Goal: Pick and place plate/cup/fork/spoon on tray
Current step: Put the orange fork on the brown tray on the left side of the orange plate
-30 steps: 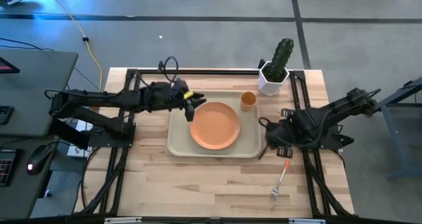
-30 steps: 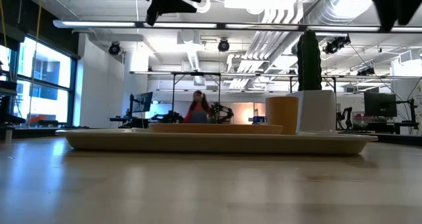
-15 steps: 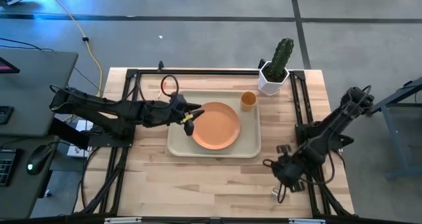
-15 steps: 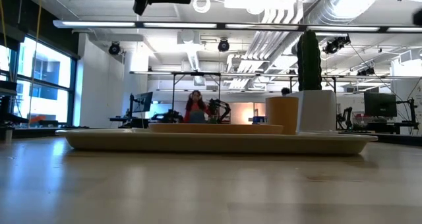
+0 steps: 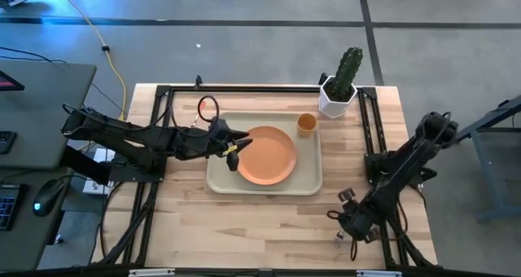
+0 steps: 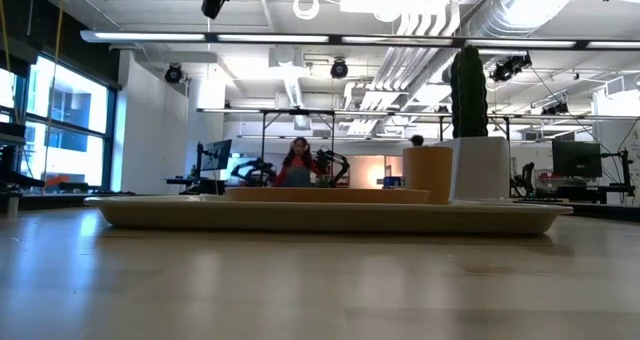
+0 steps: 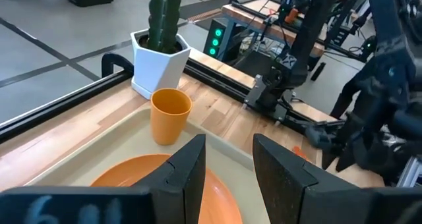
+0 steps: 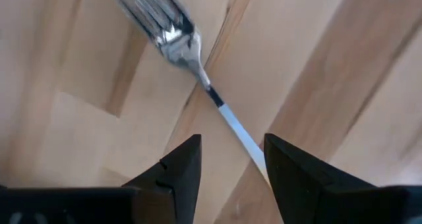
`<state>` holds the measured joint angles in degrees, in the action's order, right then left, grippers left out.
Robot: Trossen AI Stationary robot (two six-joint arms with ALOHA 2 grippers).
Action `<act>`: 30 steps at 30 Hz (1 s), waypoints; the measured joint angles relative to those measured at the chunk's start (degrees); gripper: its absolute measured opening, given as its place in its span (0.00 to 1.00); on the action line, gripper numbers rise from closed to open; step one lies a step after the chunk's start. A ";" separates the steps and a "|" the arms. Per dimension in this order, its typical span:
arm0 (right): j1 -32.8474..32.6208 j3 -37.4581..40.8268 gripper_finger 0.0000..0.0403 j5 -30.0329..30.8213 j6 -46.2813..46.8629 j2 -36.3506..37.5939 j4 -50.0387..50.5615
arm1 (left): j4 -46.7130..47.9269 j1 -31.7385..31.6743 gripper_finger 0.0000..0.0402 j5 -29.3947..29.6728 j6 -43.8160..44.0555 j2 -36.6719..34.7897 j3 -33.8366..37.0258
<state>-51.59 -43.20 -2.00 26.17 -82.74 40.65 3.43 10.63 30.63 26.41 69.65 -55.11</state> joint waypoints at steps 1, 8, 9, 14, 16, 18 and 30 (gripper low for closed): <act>0.00 0.00 0.39 0.00 -1.14 -1.05 -0.31 | -0.02 0.00 0.29 0.00 0.07 0.00 0.00; 0.12 -0.05 0.38 1.68 -4.43 -6.55 -5.04 | 0.12 -0.28 0.29 0.00 0.27 0.00 0.00; 0.18 -0.08 0.37 1.64 -4.41 -6.99 -5.27 | 0.05 -0.52 0.29 -0.02 -0.06 0.00 0.00; 0.18 -0.27 0.27 1.59 -2.51 -8.80 -5.13 | -0.35 -2.00 0.29 0.00 -0.55 0.00 0.00; 0.18 -0.28 0.20 1.92 -1.11 -8.81 -5.04 | -0.32 -2.74 0.29 -0.04 -0.54 0.00 0.00; 0.18 -0.24 0.11 2.08 0.65 -8.58 -5.08 | -0.29 -3.40 0.29 -0.64 -0.54 -0.01 -0.05; 1.33 -0.16 0.02 8.58 29.72 -2.23 -4.93 | 0.34 -4.15 0.29 -3.09 -11.43 -0.09 -6.51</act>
<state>-50.26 -43.36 6.58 55.88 -84.98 35.72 3.77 6.49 27.55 14.99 69.56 -61.62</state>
